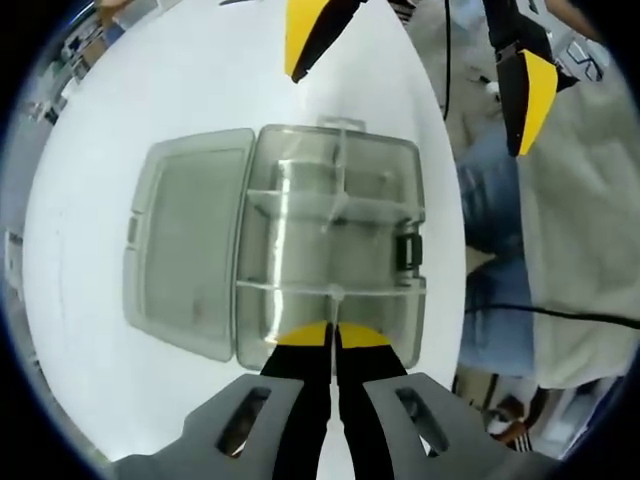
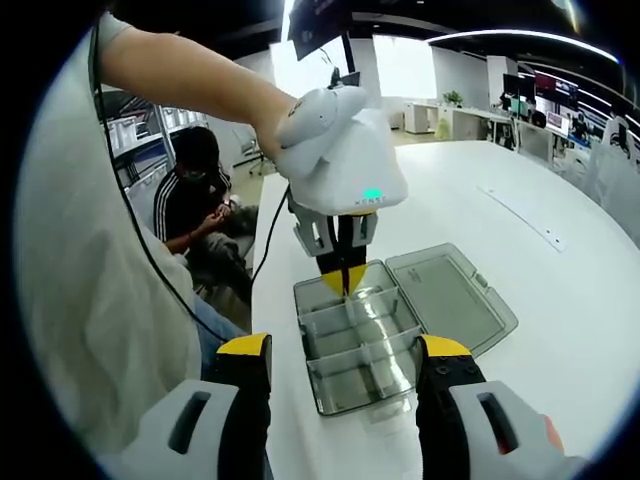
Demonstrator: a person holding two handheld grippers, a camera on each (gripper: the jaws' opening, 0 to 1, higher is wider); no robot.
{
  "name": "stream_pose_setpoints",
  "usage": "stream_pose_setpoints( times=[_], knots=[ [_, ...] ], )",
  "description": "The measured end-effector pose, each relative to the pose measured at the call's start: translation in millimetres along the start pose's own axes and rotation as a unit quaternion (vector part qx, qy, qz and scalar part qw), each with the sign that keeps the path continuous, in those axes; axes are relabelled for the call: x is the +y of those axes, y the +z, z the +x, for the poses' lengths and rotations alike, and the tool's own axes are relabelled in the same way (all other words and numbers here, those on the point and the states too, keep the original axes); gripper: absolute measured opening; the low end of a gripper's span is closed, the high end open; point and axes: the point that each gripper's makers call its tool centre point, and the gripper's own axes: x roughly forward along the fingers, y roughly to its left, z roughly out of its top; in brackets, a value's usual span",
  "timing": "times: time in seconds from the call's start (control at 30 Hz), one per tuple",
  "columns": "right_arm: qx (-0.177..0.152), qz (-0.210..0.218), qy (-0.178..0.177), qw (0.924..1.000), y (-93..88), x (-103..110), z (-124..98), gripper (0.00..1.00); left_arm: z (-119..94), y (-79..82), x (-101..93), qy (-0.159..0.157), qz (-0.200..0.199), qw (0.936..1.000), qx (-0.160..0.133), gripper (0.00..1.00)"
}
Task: Insert the divider into the dual guide fixture by aligning both edges with the guide slots and pushing it downward to the bottom, including one-sided entry, uneven engagement, binding, and posture correction.
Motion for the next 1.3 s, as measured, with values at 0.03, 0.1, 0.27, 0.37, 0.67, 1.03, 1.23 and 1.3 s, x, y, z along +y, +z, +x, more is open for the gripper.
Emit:
stream_pose_setpoints(
  times=[0.03,0.1,0.27,0.37,0.67,1.03,1.23,1.3],
  knots=[
    [0.000,0.000,0.000,1.0000,-0.1,0.4,0.0,0.55,0.0,0.1,-0.4,0.002,0.001,1.0000,0.001,0.00],
    [0.000,0.001,0.000,1.0000,-0.3,0.2,0.0,0.55,0.0,0.4,-1.0,0.004,0.005,1.0000,0.002,0.00],
    [0.000,0.001,0.000,1.0000,-0.4,0.2,0.6,0.55,-0.4,0.1,-0.8,0.010,0.009,0.9999,0.005,0.00],
    [-0.001,0.002,0.000,1.0000,-0.2,0.0,1.0,0.55,-0.4,0.0,-0.9,0.013,0.011,0.9998,0.007,0.00],
    [-0.002,0.003,-0.002,1.0000,-0.6,-0.4,0.7,0.55,-0.1,-0.1,-1.1,0.018,0.018,0.9996,0.010,0.00],
    [-0.003,0.005,-0.005,1.0000,-1.3,-2.9,-0.3,0.56,0.1,0.1,-1.2,0.025,0.025,0.9993,0.008,0.00],
    [-0.002,0.005,-0.006,1.0000,-2.3,-3.4,-0.9,0.56,0.0,0.0,0.0,0.026,0.007,0.9996,-0.002,0.00],
    [-0.001,0.006,-0.007,1.0000,-3.0,-3.6,-1.2,0.56,0.4,-0.1,0.6,0.026,-0.002,0.9996,-0.003,0.00]
  ],
)
